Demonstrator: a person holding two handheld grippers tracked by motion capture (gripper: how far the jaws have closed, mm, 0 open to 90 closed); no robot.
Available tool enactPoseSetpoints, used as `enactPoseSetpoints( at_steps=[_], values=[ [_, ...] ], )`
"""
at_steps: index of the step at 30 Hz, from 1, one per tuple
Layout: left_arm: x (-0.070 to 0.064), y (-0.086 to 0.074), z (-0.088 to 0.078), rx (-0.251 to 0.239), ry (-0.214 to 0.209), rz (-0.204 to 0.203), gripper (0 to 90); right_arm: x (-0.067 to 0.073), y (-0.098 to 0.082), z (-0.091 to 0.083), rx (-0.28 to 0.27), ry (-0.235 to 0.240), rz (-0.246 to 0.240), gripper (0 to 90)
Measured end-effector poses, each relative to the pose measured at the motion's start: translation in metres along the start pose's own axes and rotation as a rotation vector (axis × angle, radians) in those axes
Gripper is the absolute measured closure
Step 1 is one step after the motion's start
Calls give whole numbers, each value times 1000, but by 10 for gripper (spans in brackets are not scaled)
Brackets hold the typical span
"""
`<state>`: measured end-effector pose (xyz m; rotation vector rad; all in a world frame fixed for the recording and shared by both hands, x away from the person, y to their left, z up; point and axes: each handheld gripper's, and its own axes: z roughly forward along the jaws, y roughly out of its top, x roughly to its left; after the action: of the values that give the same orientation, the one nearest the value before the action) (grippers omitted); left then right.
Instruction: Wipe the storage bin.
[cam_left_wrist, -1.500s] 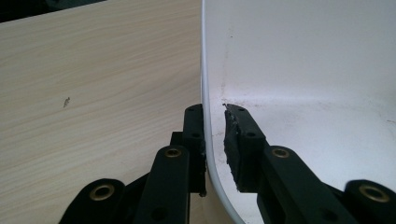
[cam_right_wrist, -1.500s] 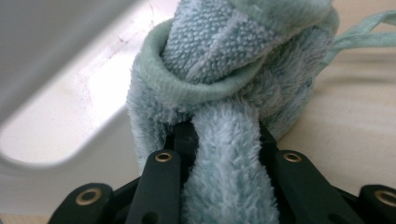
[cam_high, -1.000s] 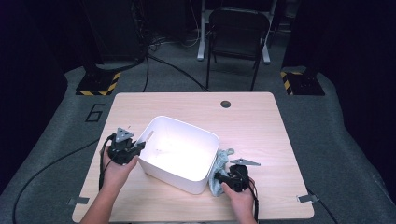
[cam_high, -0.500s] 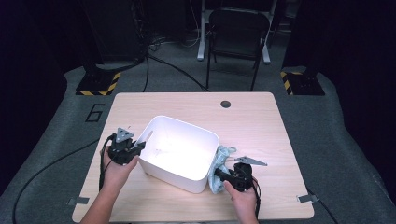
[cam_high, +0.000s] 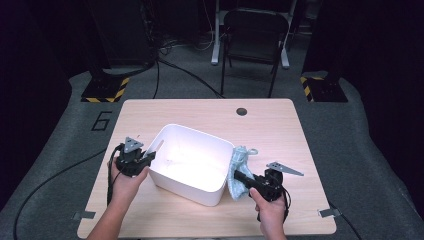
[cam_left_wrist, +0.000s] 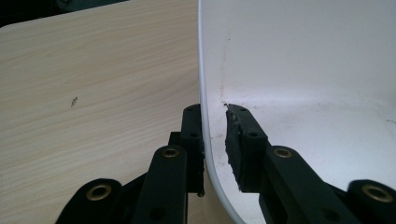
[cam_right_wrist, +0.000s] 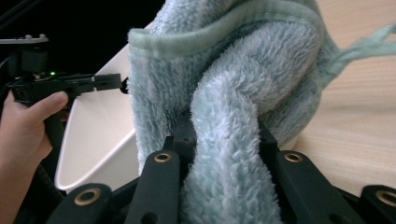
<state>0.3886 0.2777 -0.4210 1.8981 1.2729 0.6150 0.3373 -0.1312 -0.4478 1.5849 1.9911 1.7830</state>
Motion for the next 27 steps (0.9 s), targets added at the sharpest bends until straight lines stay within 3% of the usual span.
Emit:
enactPoseSetpoints(
  at_steps=[3,4,6,12,19,21,27],
  values=[
    [0,0,0,1,0,0,769,10,1,1,19,-1,-45,709],
    [0,0,0,1,-1,-1,770,13,1,3,13,-16,-81,710],
    [0,0,0,0,-4,1,772,16,-1,5,29,-31,-94,711],
    [0,0,0,-4,-6,5,776,16,-8,12,80,-50,-75,713],
    [0,-1,0,-6,-4,-1,776,16,-15,19,110,-99,-102,716],
    [0,-1,0,-5,-2,-1,775,16,-18,25,163,-122,-118,716],
    [0,-1,0,-2,-9,5,769,9,-19,26,170,-108,-122,714]
  ],
)
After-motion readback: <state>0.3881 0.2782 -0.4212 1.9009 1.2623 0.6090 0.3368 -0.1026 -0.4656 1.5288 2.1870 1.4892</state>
